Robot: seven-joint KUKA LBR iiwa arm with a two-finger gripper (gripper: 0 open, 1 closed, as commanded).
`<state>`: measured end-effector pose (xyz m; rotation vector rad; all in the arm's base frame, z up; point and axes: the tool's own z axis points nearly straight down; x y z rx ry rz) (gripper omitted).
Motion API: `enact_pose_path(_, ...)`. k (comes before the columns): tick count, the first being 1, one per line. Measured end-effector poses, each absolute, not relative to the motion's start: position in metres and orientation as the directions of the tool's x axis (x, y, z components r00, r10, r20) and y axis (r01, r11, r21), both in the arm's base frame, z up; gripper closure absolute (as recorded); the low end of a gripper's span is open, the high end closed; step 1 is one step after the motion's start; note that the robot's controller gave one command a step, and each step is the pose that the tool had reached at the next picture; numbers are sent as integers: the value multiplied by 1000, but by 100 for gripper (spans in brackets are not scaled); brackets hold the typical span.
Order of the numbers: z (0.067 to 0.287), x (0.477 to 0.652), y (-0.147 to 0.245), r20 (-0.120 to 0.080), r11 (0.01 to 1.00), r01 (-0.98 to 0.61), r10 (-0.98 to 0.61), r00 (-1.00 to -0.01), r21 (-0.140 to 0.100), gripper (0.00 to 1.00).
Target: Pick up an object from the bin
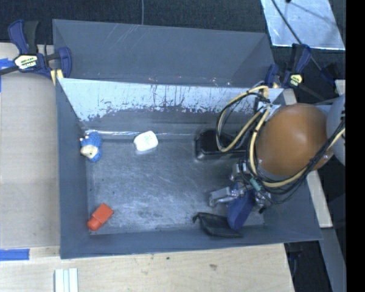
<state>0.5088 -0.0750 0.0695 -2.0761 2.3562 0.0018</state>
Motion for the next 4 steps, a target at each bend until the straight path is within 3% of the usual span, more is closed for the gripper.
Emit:
enact_pose_path(1, 70, 509, -75, -3, 129, -992, -992, -129, 0, 0)
enact_pose_path(2, 70, 510, -76, -1, 129, -992, -992, -129, -1, 100)
enact_pose_path(4, 136, 511, -76, -2, 134, -991, -991, -134, -4, 100)
